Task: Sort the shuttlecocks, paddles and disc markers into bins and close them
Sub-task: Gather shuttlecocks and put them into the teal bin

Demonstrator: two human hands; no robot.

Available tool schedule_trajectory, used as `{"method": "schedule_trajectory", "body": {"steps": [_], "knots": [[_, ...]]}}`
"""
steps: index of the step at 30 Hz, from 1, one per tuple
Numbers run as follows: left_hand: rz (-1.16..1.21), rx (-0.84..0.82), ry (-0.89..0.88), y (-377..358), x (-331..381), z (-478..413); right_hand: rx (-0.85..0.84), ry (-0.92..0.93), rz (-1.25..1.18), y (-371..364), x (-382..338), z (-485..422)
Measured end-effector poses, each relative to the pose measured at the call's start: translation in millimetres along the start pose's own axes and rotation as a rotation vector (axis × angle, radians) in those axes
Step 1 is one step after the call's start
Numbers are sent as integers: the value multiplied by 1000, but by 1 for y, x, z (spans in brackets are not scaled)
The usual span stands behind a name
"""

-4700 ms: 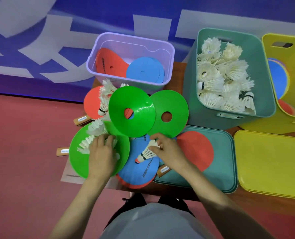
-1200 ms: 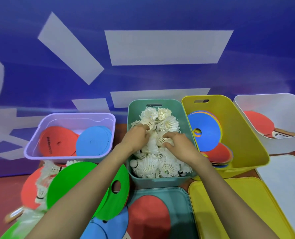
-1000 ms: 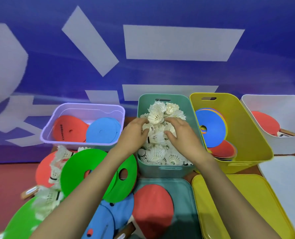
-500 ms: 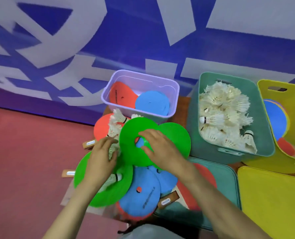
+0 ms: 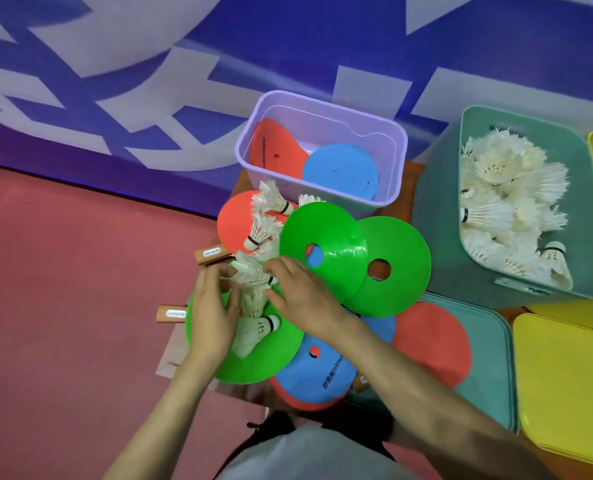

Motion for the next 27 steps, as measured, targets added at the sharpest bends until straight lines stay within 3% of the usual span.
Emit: {"method": "schedule_trajectory", "body": {"steps": [6, 10, 15, 22, 27], "knots": [[206, -34, 203, -3, 6, -11, 64, 167, 77, -22, -6, 11], [172, -7, 180, -5, 15, -12, 16, 95, 84, -27, -3, 10], [-14, -149, 76, -19, 18, -12, -1, 42, 23, -24, 2, 7], [83, 162, 22, 11, 38, -17, 74, 109, -47, -20, 11, 17], [209, 289, 98, 18, 43, -8, 192, 192, -35, -12, 14, 24]]}}
Point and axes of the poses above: each hand's wrist, its own z-axis away from the middle knuckle, its own y-axis out of the back of the hand, x = y × z, the point moved 2 cm from there along -z, towards the middle knuckle, and after that the axes turned 3 degrees about y, right-handed, at the moved point
